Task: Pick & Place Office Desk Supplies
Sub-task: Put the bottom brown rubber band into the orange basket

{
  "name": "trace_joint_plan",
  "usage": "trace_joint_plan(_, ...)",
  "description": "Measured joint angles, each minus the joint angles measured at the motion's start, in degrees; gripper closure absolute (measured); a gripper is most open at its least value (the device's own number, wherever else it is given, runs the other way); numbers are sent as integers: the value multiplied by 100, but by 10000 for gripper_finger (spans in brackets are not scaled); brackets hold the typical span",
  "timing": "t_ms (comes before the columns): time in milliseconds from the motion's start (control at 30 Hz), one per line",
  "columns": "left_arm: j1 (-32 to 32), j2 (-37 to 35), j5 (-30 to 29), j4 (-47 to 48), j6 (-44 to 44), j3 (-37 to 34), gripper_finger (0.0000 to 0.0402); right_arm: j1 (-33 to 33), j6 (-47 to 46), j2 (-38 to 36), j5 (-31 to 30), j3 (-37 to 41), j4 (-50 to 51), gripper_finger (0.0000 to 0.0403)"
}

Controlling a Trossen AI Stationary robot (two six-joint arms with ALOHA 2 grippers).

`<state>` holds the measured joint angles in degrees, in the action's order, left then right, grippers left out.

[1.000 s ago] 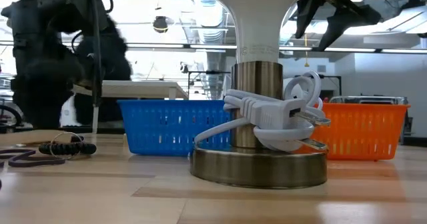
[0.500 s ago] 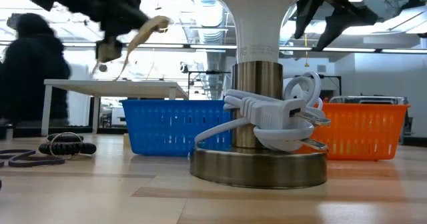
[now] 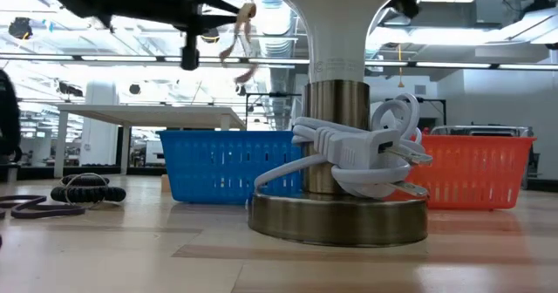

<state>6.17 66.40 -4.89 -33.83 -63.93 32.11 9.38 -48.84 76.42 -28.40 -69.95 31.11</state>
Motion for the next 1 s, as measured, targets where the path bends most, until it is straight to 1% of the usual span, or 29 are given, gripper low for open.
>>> trace_joint_plan(133, 138, 420, -3, -23, 68, 475, 401, -146, 752, -7, 148, 2, -574, 174)
trace_joint_plan(200, 200, 619, 107, -9, 164, 707, 401, -231, 1046, -7, 313, 2, -826, 174)
trace_joint_plan(433, 261, 1142, 350, -24, 349, 1383, 401, -573, 1566, -7, 588, 2, -1283, 173)
trace_joint_plan(500, 261, 1262, 436, -133, 361, 1559, 401, -638, 1643, -6, 660, 2, -1384, 173)
trace_joint_plan(667, 261, 1481, 528, -107, 368, 1871, 401, -819, 1759, 72, 1170, -5, -1504, 173)
trace_joint_plan(1000, 374, 1636, 495, -146, 510, 2295, 401, -880, 1890, 390, 1525, 15, -1751, 173)
